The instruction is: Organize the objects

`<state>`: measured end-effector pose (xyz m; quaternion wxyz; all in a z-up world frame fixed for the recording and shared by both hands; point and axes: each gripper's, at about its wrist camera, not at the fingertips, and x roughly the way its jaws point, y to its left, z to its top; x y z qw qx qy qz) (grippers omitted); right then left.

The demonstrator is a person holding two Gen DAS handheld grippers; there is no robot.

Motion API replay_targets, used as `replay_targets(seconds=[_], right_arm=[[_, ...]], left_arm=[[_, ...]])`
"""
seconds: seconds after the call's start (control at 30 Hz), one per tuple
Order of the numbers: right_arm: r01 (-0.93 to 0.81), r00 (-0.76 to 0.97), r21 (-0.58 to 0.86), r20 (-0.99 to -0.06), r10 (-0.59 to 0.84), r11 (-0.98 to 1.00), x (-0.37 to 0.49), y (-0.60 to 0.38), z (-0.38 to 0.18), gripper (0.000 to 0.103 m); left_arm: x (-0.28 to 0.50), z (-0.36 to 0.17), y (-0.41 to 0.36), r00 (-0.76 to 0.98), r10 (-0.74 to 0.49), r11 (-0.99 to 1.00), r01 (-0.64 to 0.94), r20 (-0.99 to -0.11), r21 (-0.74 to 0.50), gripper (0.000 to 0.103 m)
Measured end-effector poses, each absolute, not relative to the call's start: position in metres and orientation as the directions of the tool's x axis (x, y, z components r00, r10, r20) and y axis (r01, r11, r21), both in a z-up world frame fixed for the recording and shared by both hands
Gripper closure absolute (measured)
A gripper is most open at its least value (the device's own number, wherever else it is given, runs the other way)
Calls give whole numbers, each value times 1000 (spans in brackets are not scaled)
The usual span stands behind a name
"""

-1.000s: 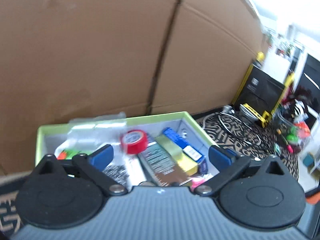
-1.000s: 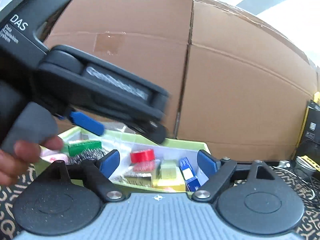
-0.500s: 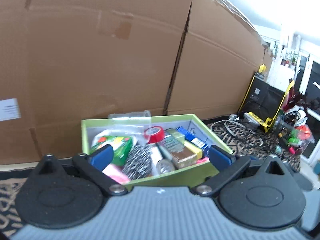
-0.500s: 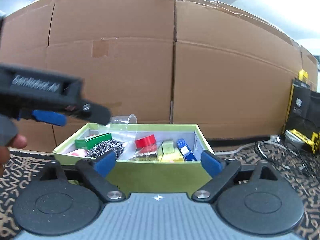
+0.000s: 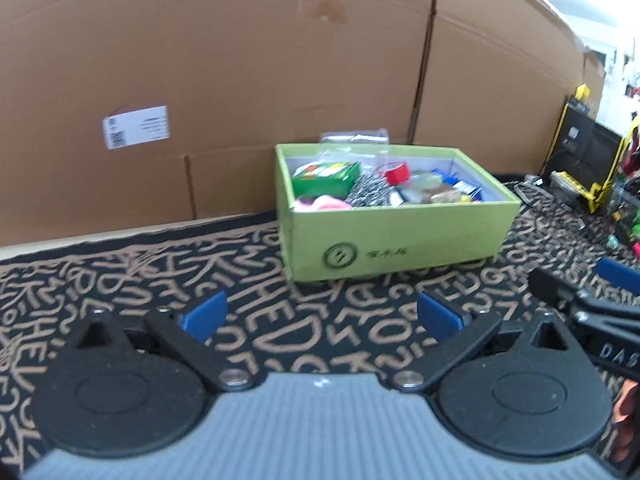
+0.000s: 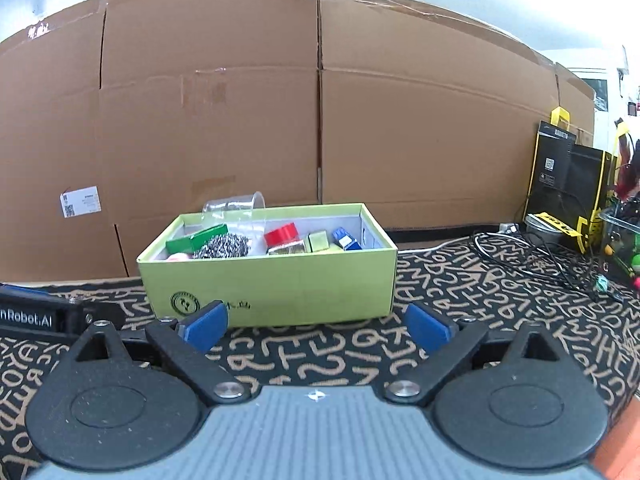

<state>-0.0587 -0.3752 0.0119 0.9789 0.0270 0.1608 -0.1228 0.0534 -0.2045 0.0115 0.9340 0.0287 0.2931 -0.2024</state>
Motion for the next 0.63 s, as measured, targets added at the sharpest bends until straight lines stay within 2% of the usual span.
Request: replay_targets(seconds=[0.63], right_arm=[[293,907,37,-327,-266,955,-62,-371,13,4]], left_arm=[[29,11,-203,774,-361,912,411,-519,-22,0]])
